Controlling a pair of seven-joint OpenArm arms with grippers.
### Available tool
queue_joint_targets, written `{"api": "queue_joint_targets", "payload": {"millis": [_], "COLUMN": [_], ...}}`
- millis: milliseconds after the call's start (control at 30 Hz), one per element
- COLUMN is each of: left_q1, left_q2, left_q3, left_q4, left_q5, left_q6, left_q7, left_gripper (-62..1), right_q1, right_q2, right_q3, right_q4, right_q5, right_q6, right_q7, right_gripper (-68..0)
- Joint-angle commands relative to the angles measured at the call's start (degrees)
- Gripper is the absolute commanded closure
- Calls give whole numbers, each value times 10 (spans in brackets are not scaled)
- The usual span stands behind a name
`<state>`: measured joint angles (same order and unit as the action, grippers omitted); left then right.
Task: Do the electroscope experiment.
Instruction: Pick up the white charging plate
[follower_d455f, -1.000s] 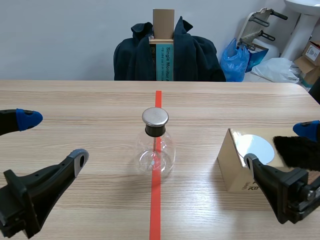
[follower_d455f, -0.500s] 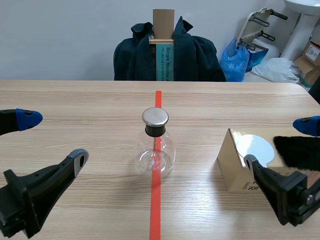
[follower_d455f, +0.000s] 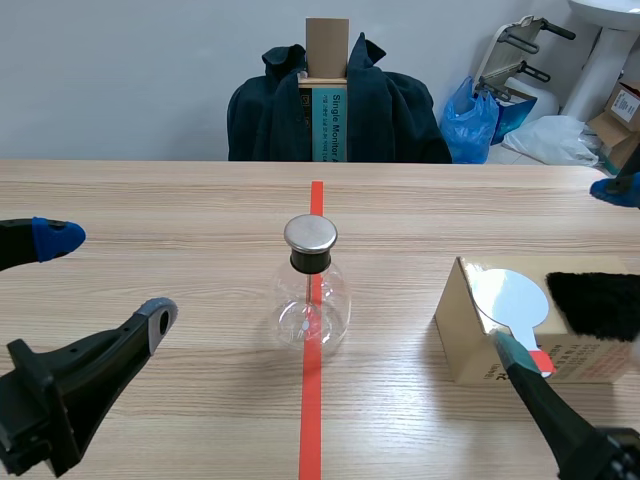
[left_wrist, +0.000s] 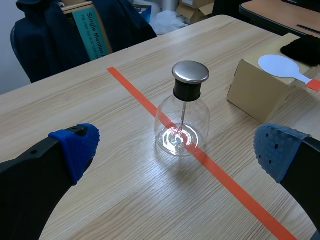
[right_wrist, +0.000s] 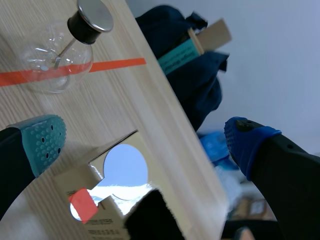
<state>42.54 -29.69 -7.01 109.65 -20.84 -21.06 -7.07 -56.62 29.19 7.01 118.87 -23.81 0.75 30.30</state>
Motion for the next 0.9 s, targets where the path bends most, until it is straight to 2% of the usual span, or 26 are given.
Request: {"api": "queue_joint_targets", "payload": {"millis": [0,100,167,367,500,800,867], "left_q1": [1,1,1,1,1,1,1], "left_q2": [2,2,2,2,2,2,2], "left_q3": [-1,-1,-1,-1,-1,-1,-1], "left_q4": [7,7,7,7,7,7,7], "left_q5": [-5,-5,-5,-5,-5,-5,-5], "left_q6": [3,3,3,3,3,3,3], "left_q7": [-8,-8,-8,-8,-8,-8,-8], "left_gripper": [-623,-623,-623,-623,-623,-623,-623], "right_q1": [-19,-47,-52,-43,-6,127,149], "right_q2": [-10,-25,-35,-56,-83,-153,-165], "right_q3": [1,1,1,0,0,1,1], "right_q4": [-2,-23,-49,-166,-252,-421,-452], "right_q5": [-26,-85,-118,-185,-233,-333,-346], "right_q6": [-40,-120,-160,-259,-324,-454,-456], "right_q7": [23,58,75,147,168,164,163], "right_gripper": [-679,-679,-679,-679,-679,-679,-679]}}
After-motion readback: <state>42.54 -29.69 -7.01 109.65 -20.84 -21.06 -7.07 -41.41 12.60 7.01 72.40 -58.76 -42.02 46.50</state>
